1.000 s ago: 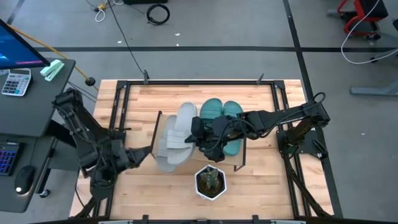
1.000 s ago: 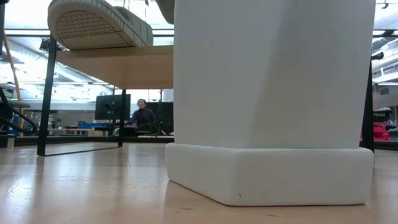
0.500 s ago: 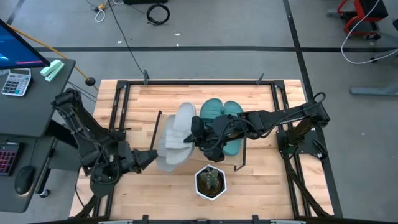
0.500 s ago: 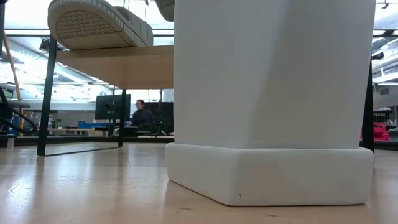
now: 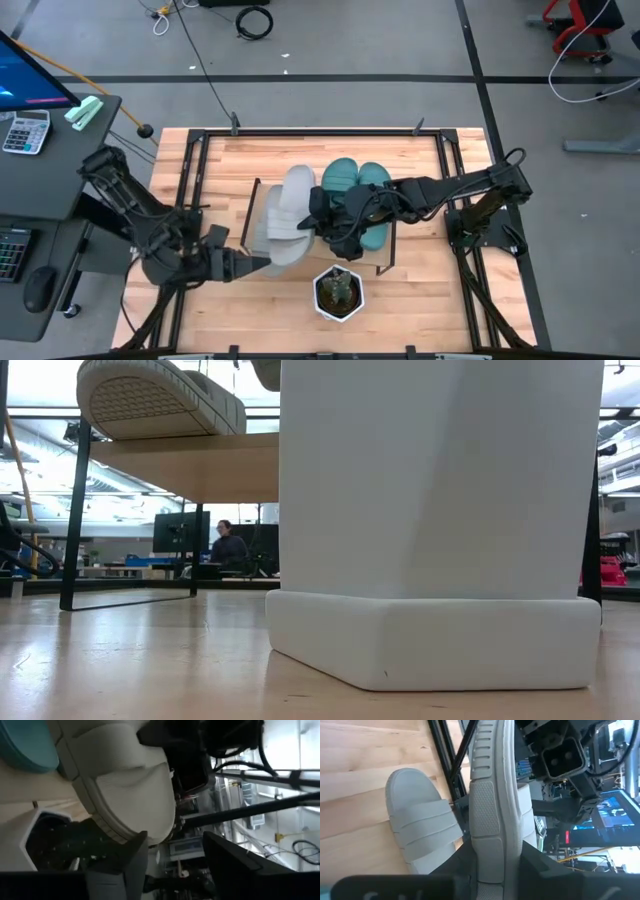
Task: Pick and place slides into the shelf
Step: Put the gray slide on the shelf
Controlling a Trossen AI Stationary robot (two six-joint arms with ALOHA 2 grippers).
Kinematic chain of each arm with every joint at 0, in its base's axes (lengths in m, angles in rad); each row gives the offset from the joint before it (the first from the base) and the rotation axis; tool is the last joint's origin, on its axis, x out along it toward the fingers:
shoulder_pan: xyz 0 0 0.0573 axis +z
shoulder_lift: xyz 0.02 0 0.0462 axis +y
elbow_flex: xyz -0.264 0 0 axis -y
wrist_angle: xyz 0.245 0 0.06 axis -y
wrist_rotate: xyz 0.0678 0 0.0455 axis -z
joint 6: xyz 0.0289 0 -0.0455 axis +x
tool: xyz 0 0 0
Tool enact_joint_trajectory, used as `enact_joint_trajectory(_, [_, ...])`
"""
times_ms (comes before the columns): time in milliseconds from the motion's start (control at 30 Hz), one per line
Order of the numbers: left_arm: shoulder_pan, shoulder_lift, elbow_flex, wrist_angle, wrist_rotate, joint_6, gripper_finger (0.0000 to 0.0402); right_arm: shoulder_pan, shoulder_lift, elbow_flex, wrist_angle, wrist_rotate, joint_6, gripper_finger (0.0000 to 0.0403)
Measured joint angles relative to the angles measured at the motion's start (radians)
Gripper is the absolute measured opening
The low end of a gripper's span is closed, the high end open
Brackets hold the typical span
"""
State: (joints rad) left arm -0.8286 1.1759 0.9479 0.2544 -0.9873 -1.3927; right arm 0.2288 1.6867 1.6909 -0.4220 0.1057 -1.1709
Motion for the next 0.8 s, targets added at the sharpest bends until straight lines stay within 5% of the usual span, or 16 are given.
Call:
enact_joint_trajectory(267, [0.001, -0.011, -0.163, 0.043, -0.011, -0.275, 0.0173, 0.039, 0.008, -0.005, -0.037, 0.054, 0.0, 0.0083])
enact_joint_trajectory(533, [-0.039, -0.12, -0.2, 0.226, -0.136, 0.03, 0.0173, 0.063, 0.004, -0.001, -0.054, 0.056, 0.047, 0.0083])
enact_joint_trajectory(800, [-0.006, -0.19, -0.201, 0.218, -0.093, 0.122, 0.0179, 0.063, 0.004, 0.0, 0.015, 0.044, 0.03, 0.0083])
